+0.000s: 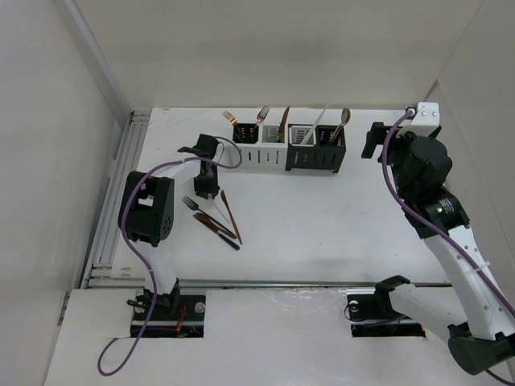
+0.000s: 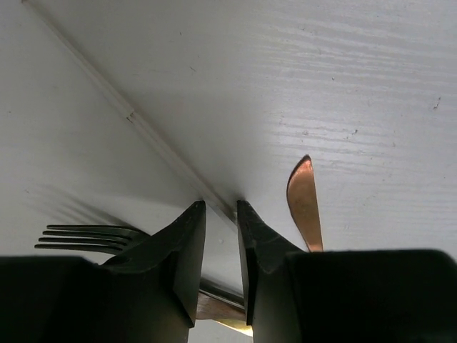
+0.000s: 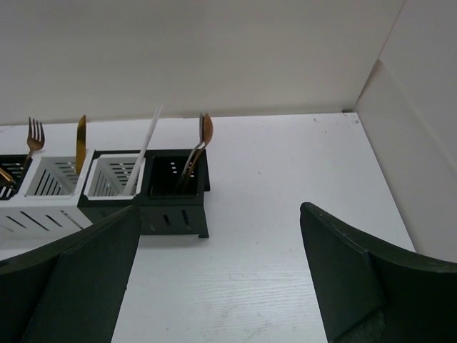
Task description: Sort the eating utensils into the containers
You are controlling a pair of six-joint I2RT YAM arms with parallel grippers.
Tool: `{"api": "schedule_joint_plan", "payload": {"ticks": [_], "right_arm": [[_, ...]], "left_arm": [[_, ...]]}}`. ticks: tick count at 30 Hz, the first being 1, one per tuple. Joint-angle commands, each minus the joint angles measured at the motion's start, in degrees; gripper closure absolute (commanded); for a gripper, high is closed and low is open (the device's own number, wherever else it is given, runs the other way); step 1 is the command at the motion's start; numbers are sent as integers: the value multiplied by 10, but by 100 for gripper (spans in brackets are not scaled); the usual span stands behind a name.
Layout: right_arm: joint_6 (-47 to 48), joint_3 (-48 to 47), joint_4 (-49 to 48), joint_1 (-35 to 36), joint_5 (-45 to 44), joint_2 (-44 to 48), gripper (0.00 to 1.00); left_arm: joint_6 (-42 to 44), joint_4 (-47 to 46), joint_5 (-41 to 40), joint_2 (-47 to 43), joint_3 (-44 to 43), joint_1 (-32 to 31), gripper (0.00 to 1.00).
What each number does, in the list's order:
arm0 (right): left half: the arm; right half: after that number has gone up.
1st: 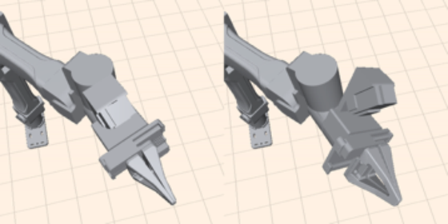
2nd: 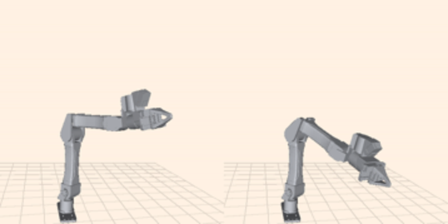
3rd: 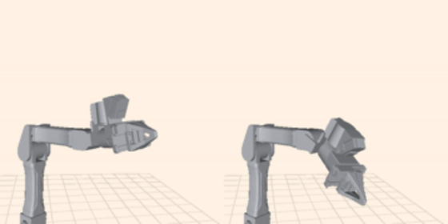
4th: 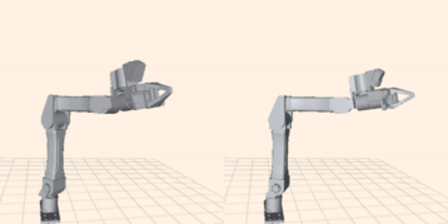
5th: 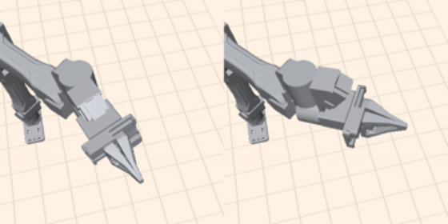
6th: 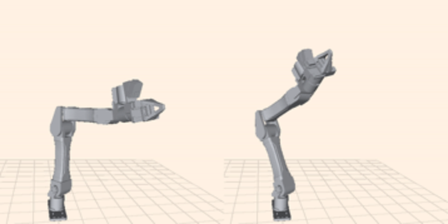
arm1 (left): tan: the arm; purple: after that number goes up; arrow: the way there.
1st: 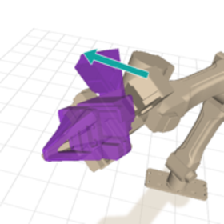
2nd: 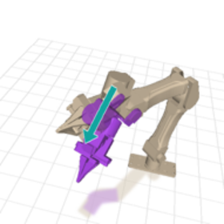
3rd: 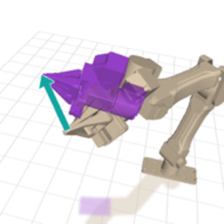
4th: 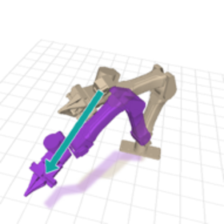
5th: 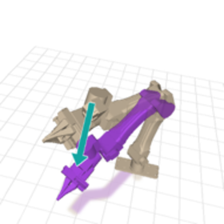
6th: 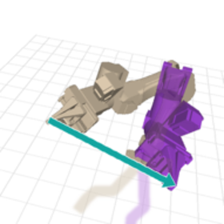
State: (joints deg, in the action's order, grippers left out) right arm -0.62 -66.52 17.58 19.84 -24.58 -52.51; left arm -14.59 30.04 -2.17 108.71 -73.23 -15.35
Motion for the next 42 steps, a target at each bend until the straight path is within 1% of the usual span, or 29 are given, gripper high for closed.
{"api": "schedule_joint_plan", "payload": {"ticks": [1, 4, 6, 7, 10, 14, 18, 19, 23, 27, 30, 33, 34, 35, 36, 37, 39, 41, 42], "right_arm": [[8, -19, -13, -3, -18, 7, 4], [13, -24, -7, -3, -18, 7, 4], [13, -30, -2, -3, -29, 7, 4], [13, -35, -2, -3, -29, 7, 4], [13, -35, -2, -3, -35, 7, 4], [13, -47, 3, -3, -35, 1, 4], [13, -47, -11, -3, -35, 1, 4], [13, -47, -11, -3, -29, 1, 4], [13, -41, -40, -3, -17, -4, 4], [13, -41, -66, -3, -4, -24, 4], [13, -41, -86, -3, 9, -38, 4], [13, -51, -92, -3, 15, -56, 4], [13, -51, -92, -3, 15, -56, 4], [18, -57, -92, -3, 15, -64, 4], [19, -57, -92, -3, 15, -69, 4], [19, -57, -92, -3, 15, -69, 4], [19, -57, -92, -3, 15, -62, 4], [19, -50, -92, -3, 9, -51, 4], [19, -45, -92, -3, 9, -36, 4]], "left_arm": [[-3, 32, 51, 34, 15, -2, 79], [-9, 32, 83, 46, 15, -2, 82], [-17, 27, 109, 52, 22, -2, 91], [-17, 27, 115, 61, 22, -2, 100], [-22, 20, 110, 70, 22, -2, 100], [-22, 32, 80, 77, -11, 9, 100], [-15, 37, 74, 56, -86, 30, 100], [-8, 37, 74, 56, -124, 30, 100], [11, 37, 68, 15, -195, 42, 100], [44, 25, 39, -35, -226, 42, 100], [67, -13, 9, -86, -237, 42, 100], [111, -87, -39, -137, -250, 7, 100], [150, -118, -49, -149, -250, -5, 100], [171, -189, -62, -168, -243, -26, 100], [195, -228, -78, -175, -234, -40, 100], [246, -306, -78, -175, -234, -54, 100], [282, -375, -73, -164, -227, -93, 100], [294, -428, -50, -139, -250, -115, 100], [288, -461, -36, -100, -266, -135, 100]]}}
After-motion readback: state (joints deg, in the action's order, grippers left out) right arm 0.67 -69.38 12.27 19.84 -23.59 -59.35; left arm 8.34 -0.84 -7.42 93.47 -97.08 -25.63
